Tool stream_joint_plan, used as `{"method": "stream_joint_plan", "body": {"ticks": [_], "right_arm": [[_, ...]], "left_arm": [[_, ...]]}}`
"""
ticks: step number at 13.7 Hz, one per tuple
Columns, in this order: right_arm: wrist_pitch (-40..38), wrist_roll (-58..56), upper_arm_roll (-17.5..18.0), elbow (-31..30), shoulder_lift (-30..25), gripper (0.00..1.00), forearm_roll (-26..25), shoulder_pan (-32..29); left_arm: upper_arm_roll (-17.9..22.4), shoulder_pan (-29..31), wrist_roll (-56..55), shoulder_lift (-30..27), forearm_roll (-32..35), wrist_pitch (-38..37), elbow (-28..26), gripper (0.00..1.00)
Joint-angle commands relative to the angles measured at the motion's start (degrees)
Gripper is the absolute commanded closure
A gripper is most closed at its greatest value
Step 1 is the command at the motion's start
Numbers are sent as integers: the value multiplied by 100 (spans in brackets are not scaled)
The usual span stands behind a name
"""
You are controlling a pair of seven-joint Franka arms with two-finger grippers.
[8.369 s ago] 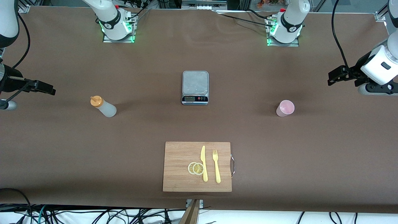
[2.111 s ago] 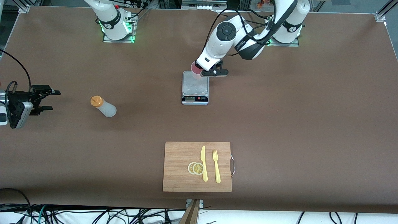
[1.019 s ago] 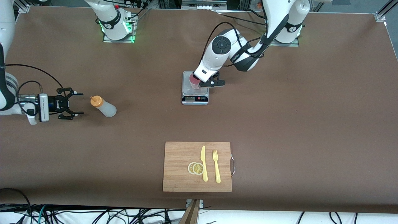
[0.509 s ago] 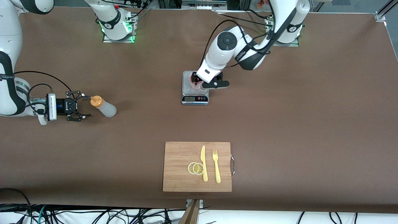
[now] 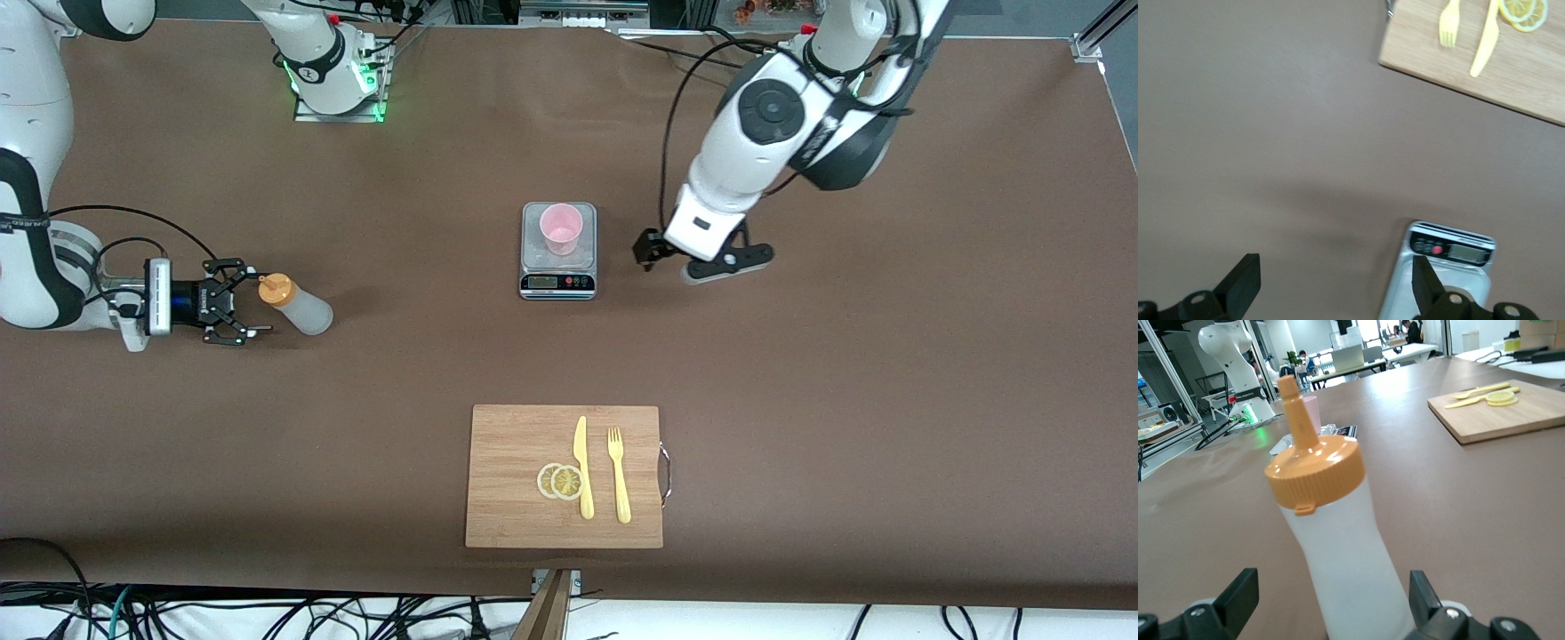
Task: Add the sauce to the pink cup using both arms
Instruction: 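Grasp the bottle with the right gripper while the left gripper withdraws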
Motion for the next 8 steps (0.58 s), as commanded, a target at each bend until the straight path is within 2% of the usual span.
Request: {"method": "stream_joint_plan", "body": {"ticks": [1,3,6,8], "right_arm": [[8,-408,18,-282,-28,0,259,71],[8,-549,35,-432,-28,0,382,133],[52,-760,44,-546,-10,0,575,247],[61,-804,44,-608,7,0,716,352]], "left_arm": [[76,475,1121,-493,127,-1218,253,0],[409,730,2166,-695,136,-1985,492,0],[1278,924,3669,-837,66,-2496,685,0],[1438,1161,4191,-907,65,-2637,730,0]]}}
